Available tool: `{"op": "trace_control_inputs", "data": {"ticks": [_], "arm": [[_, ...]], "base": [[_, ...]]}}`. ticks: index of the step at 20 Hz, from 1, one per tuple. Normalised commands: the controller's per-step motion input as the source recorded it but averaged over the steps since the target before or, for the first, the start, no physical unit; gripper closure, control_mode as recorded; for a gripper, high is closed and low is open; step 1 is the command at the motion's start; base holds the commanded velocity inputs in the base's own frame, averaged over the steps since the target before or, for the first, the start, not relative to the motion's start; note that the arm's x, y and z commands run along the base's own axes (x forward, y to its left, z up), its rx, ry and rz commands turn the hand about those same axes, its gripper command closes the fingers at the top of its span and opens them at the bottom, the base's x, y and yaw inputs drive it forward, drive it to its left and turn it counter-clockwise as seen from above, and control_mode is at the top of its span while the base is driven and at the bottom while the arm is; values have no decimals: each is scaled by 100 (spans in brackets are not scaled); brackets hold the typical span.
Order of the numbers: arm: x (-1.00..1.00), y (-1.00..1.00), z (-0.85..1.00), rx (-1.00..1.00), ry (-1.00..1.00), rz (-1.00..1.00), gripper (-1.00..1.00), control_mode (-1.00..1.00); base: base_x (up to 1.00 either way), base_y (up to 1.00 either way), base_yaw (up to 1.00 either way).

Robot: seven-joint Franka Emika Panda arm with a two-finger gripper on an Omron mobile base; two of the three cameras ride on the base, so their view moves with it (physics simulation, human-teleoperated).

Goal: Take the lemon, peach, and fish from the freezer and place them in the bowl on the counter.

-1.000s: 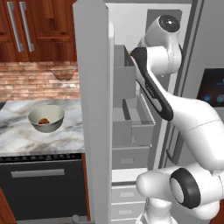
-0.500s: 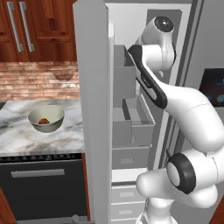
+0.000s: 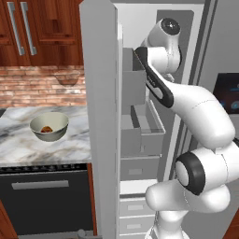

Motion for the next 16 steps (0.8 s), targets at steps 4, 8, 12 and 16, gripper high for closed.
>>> {"op": "trace_control_inputs", "data": {"ticks": [4, 8, 12, 16], "arm": [[29, 7, -4, 0, 4, 0, -100, -100], [31, 13, 0, 0, 7, 0, -100, -100], [30, 1, 0, 0, 10, 0, -100, -100], [25, 0, 0, 0, 8, 0, -100, -100]], "base": [[0, 0, 0], [0, 0, 0], [0, 0, 0], [0, 0, 0]]}}
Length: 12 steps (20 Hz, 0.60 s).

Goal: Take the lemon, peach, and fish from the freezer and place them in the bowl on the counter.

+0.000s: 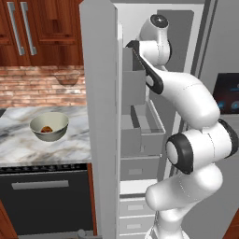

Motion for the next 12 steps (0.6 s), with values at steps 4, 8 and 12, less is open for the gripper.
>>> {"op": "trace_control_inputs", "data": {"ticks": [4, 8, 12], "arm": [[28, 0, -2, 0, 7, 0, -100, -100], [26, 0, -5, 0, 2, 0, -100, -100], [24, 0, -9, 0, 2, 0, -100, -100]], "base": [[0, 0, 0], [0, 0, 0], [0, 0, 0]]}}
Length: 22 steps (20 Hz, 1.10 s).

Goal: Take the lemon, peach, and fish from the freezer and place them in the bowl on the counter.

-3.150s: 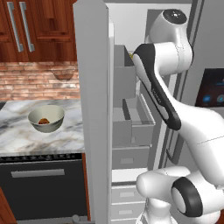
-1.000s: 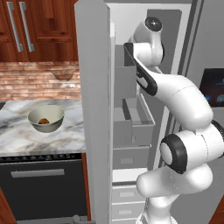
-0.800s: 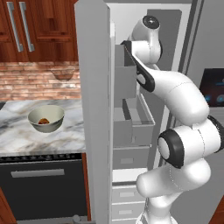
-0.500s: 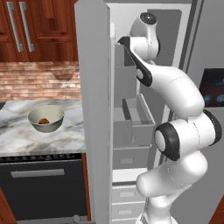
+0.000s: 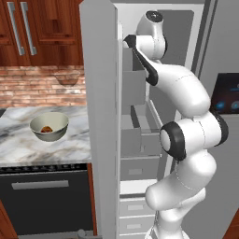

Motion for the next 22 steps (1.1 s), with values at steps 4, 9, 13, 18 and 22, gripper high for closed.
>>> {"op": "trace_control_inputs", "data": {"ticks": [4, 9, 13, 18, 22], "arm": [[10, 0, -25, 1, 2, 0, -100, -100], [-18, 0, -61, 4, 0, 3, -100, -100], [-22, -4, -60, 1, 0, 3, 100, -100], [-21, -3, -57, 0, 0, 3, 100, -100], [-2, -1, -65, 0, 0, 5, 100, -100]], "base": [[0, 0, 0], [0, 0, 0], [0, 0, 0], [0, 0, 0], [0, 0, 0]]}}
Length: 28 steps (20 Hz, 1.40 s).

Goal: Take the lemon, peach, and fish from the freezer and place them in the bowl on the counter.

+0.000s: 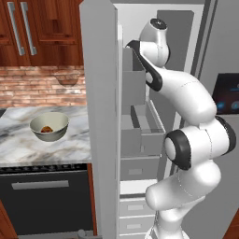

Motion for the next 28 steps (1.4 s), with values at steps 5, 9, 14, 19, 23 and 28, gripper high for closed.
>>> {"op": "trace_control_inputs", "data": {"ticks": [5, 9, 14, 19, 23, 28], "arm": [[-13, -3, -42, 0, -3, 3, 100, -100], [-47, 1, -9, 0, -11, 0, 100, -100], [-73, 4, -2, 0, -8, 0, 100, -100], [-81, 0, -1, 0, -23, 0, 100, -100], [-82, 3, 31, 0, -21, 0, 100, -100], [-90, 1, 39, 0, -8, 0, 100, -100]], "base": [[0, 0, 0], [0, 0, 0], [0, 0, 0], [0, 0, 0], [0, 0, 0], [0, 0, 0]]}}
